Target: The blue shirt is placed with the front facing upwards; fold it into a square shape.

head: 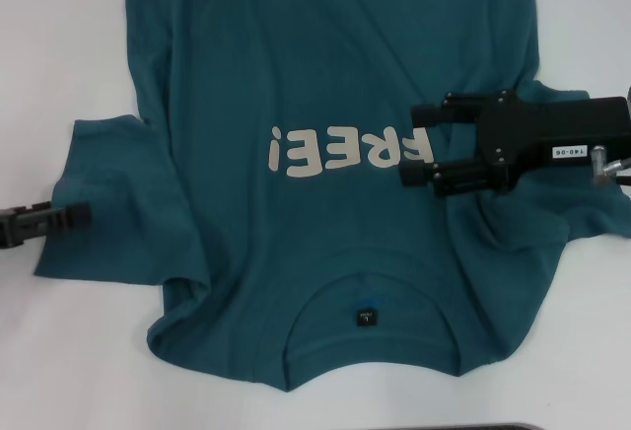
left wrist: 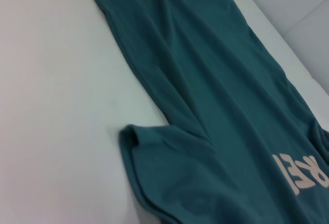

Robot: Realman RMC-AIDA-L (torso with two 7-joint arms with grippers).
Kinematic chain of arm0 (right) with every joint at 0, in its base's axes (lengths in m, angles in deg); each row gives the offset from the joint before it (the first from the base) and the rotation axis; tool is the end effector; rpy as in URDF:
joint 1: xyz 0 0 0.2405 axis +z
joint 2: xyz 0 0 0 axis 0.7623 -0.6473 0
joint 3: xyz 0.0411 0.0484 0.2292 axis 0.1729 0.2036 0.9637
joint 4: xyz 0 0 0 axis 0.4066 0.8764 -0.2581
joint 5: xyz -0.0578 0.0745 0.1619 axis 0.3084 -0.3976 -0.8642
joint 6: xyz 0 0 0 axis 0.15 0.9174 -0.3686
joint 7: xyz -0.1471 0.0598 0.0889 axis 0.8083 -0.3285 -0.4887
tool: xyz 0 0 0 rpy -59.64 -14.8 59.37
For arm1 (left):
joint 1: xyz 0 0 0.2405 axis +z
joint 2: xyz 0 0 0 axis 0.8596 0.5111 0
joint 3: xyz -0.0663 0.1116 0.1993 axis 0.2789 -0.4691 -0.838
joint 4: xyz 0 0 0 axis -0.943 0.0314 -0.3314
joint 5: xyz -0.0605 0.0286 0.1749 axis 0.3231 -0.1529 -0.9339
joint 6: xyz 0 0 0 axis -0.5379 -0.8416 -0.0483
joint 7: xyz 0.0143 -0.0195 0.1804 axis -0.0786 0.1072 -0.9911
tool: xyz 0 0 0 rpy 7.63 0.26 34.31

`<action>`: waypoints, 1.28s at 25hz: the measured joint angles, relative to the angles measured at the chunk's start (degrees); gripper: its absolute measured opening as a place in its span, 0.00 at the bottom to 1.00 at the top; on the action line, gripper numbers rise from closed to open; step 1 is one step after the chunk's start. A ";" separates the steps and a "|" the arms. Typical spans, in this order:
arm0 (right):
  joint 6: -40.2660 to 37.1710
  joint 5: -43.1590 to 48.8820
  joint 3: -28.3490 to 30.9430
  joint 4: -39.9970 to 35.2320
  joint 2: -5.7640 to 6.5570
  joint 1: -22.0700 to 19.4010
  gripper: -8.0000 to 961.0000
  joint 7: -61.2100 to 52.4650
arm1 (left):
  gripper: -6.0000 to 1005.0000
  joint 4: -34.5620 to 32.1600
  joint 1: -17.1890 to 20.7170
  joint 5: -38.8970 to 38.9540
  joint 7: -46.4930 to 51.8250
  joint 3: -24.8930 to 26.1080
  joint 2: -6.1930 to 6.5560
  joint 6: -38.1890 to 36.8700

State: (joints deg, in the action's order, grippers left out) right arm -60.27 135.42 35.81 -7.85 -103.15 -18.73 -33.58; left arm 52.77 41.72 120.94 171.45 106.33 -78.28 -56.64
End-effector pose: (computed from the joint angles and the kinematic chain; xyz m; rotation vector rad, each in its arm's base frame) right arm 0.2137 0.2955 -0.0264 -2.8810 0.6408 0.6955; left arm -0.3392 0.2653 0.0164 -2.2786 -1.5294 -0.5325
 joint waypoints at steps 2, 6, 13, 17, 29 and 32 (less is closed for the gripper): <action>-0.10 0.00 0.00 -0.01 0.00 -0.05 0.95 0.00 | 0.87 0.00 -0.29 -0.74 -0.05 -0.05 -0.44 -0.04; -0.28 0.00 0.00 -0.08 0.00 -0.08 0.95 0.00 | 0.87 0.00 -0.77 -1.40 -0.23 -0.05 -0.76 -0.21; -0.35 0.00 0.00 -0.01 0.00 -0.09 0.95 0.01 | 0.87 0.76 -1.49 -1.54 -0.35 -0.02 -1.42 -1.15; -0.41 0.00 0.00 0.07 0.00 -0.09 0.95 0.02 | 0.87 0.81 -2.04 -1.62 -0.07 0.24 -1.67 -1.08; -1.08 0.00 0.52 -0.06 0.00 -0.09 0.95 0.28 | 0.52 0.86 -2.12 -1.63 2.06 0.40 -1.96 2.36; -1.08 0.00 0.56 -0.09 0.00 -0.09 0.95 0.32 | 0.39 0.88 -2.25 -1.65 2.08 0.21 -1.94 2.35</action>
State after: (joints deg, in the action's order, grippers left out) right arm -61.35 135.42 36.36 -7.94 -103.15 -18.82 -33.26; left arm 53.64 39.47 119.28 173.53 106.54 -80.23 -54.29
